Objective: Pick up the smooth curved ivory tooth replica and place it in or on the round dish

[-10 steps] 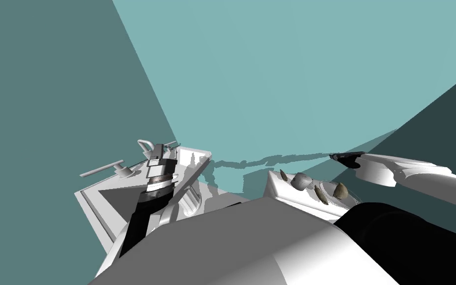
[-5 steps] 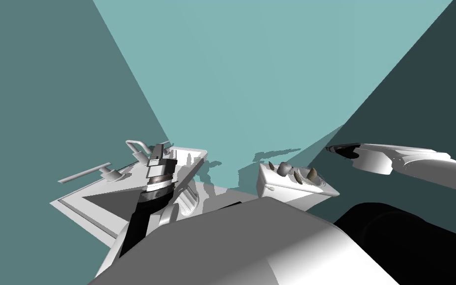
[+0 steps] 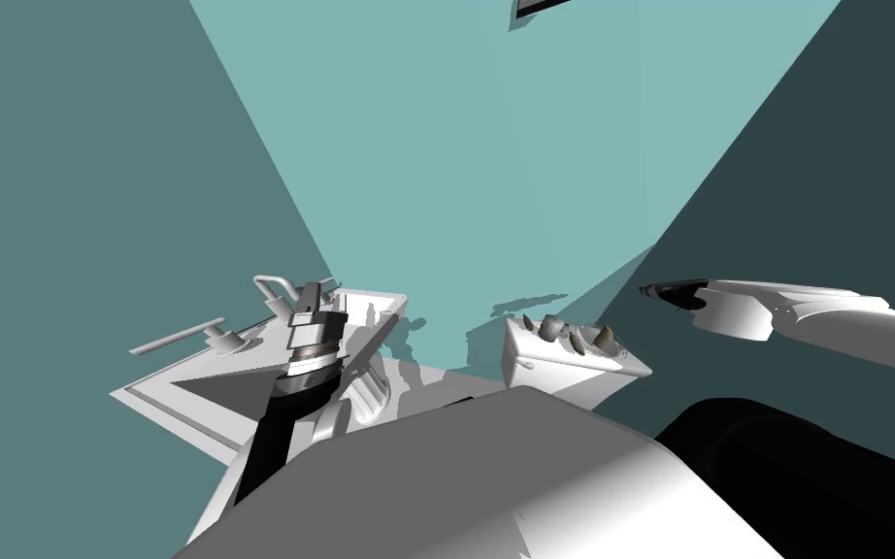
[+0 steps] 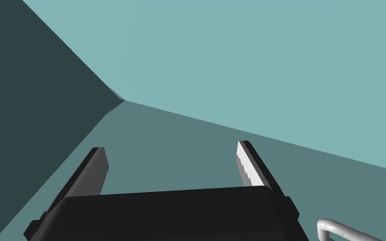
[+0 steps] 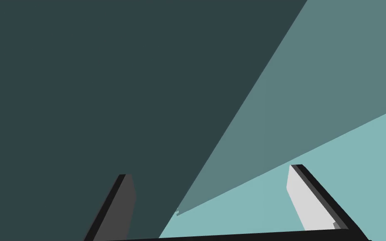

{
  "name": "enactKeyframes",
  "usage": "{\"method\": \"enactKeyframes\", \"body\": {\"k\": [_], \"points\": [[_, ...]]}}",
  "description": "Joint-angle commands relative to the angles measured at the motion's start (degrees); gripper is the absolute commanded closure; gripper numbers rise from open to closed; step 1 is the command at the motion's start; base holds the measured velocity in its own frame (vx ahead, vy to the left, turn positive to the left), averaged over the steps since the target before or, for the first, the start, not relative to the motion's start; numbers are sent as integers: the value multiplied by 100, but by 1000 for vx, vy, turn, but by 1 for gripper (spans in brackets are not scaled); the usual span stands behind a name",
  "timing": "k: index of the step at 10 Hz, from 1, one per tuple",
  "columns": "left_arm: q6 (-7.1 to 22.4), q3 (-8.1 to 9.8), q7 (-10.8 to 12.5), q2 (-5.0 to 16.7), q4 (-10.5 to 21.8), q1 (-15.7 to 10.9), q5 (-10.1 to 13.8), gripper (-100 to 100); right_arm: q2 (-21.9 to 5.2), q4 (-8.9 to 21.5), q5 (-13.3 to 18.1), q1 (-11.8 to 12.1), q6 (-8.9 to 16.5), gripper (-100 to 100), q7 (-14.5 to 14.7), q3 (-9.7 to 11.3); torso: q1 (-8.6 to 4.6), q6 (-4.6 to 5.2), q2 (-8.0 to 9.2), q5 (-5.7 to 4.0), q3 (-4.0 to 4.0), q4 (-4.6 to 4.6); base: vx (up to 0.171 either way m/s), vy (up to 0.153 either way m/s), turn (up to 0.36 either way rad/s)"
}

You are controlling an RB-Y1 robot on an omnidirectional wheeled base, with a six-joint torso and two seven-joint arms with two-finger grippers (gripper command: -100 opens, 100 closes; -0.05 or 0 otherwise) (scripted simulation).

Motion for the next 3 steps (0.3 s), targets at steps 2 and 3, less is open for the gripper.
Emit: {"method": "enactKeyframes", "body": {"k": [2,3], "points": [[0,0,0,0,0,0,0,0,0,0,0,0,0,0,0,0,0,0,-1,0,-1,0,0,0,0],[0,0,0,0,0,0,0,0,0,0,0,0,0,0,0,0,0,0,-2,0,-1,-1,0,0,0]]}}
